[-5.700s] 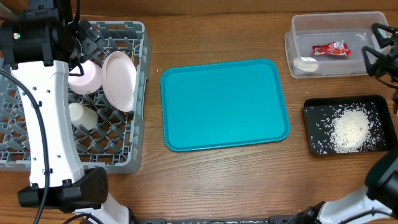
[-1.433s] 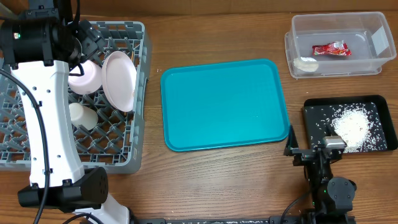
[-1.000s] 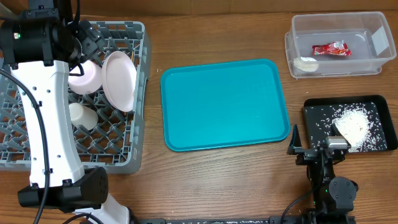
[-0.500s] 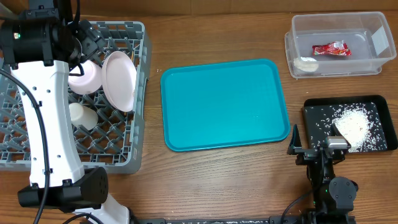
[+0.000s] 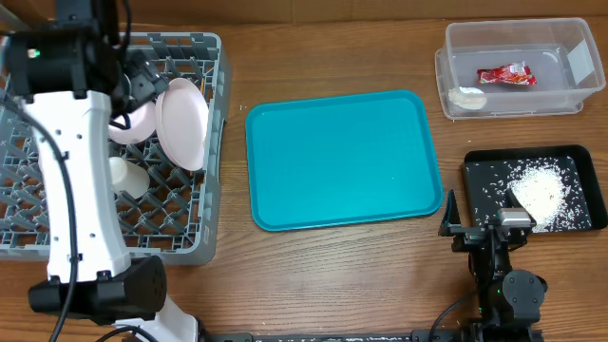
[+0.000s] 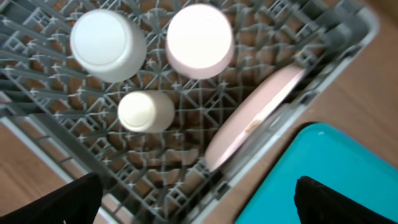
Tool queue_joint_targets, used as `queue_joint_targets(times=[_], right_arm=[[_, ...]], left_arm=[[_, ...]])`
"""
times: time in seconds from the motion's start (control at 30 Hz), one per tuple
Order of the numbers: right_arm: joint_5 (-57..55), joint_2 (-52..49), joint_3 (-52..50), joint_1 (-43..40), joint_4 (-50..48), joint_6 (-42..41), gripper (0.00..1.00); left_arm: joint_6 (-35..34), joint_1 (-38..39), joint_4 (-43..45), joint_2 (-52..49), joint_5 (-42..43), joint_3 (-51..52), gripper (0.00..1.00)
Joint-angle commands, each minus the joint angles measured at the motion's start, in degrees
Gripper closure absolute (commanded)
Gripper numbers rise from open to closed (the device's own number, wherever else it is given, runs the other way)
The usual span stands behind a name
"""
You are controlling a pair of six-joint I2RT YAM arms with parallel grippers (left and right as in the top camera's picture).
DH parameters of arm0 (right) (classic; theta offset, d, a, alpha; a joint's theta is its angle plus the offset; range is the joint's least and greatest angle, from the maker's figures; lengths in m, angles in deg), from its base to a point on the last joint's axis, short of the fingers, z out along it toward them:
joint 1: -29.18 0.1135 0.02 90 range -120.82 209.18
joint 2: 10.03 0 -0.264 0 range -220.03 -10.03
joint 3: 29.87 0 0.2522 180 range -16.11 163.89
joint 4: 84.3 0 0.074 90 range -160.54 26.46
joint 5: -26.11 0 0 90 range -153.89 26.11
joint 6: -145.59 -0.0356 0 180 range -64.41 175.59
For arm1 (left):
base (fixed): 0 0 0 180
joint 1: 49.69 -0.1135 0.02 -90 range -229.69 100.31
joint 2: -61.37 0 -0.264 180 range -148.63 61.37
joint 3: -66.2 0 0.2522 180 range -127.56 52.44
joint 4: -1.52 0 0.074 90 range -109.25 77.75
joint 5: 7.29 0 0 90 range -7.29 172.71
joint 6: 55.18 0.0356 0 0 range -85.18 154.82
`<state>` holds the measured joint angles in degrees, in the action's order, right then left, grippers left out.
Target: Sort waste into correct bins and load items into the dishwasher
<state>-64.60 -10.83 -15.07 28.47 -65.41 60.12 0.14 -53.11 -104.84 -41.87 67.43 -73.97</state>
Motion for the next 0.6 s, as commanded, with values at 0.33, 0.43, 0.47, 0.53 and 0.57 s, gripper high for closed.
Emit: queue_joint_targets(times=[0.33, 0.43, 0.47, 0.53, 0.57], right_arm=[[-0.66, 0.63, -0.57, -0.22, -0.33, 0.44, 0.0], [-0.66, 0.63, -0.57, -0.22, -0.33, 0.42, 0.0], [-0.66, 0.63, -0.57, -0.22, -0.33, 0.42, 0.0], [-0.66, 0.63, -0.57, -0.22, -0.33, 0.42, 0.0], [-0.66, 0.63, -0.57, -0.22, -0.33, 0.42, 0.0]], left_arm=[[6.36, 8.68, 31.04, 26.49, -2.97, 49.13, 0.0], [8.57, 8.31, 39.32, 34.23, -1.62, 61.33, 0.0], [8.57, 7.89, 41.27, 36.92, -1.64, 65.02, 0.0], [8.52, 6.93, 44.06, 41.42, -1.64, 70.6, 0.0], [8.55, 6.4, 45.44, 43.95, -1.62, 73.46, 0.0]])
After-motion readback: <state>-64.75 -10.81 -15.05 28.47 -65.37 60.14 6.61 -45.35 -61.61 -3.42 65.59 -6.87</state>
